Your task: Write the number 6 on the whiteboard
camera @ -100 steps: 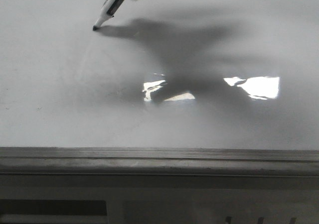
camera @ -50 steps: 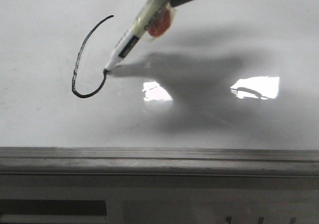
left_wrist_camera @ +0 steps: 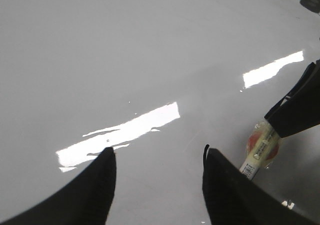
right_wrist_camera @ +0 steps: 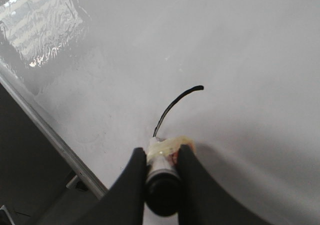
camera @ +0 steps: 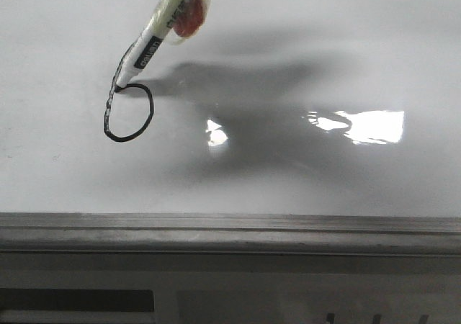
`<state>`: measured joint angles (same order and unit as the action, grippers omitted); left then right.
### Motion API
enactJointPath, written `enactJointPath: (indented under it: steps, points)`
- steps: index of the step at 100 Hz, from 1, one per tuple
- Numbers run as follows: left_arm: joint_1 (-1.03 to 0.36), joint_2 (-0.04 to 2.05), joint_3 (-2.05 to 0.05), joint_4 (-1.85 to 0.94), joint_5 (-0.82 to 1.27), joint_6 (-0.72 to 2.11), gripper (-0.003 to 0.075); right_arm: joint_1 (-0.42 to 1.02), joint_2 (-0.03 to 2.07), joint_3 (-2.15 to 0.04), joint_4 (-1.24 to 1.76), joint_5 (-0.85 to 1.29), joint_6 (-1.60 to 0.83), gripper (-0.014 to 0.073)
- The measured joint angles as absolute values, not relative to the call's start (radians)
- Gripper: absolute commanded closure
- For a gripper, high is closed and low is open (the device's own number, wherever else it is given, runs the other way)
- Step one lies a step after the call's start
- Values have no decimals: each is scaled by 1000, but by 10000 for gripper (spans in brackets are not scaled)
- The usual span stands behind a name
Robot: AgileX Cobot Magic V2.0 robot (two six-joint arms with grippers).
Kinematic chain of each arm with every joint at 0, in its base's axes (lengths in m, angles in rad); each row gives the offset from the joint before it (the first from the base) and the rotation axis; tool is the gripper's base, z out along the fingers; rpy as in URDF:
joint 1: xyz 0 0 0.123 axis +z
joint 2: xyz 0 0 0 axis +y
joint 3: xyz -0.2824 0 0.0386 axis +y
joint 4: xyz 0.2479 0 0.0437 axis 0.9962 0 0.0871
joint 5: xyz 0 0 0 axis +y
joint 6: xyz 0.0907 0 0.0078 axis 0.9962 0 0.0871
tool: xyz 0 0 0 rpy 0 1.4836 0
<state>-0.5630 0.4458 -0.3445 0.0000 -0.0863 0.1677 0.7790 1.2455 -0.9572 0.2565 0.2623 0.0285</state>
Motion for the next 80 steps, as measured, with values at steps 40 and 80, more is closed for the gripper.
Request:
enactJointPath:
  steps: [40,80]
  points:
    - [-765,571,-345,23,11,168,353,902,1195,-947,240,341,-46,657]
    - [-946,868,-345,119,-74,168,353,924,1197,-936,244,397,-47,657]
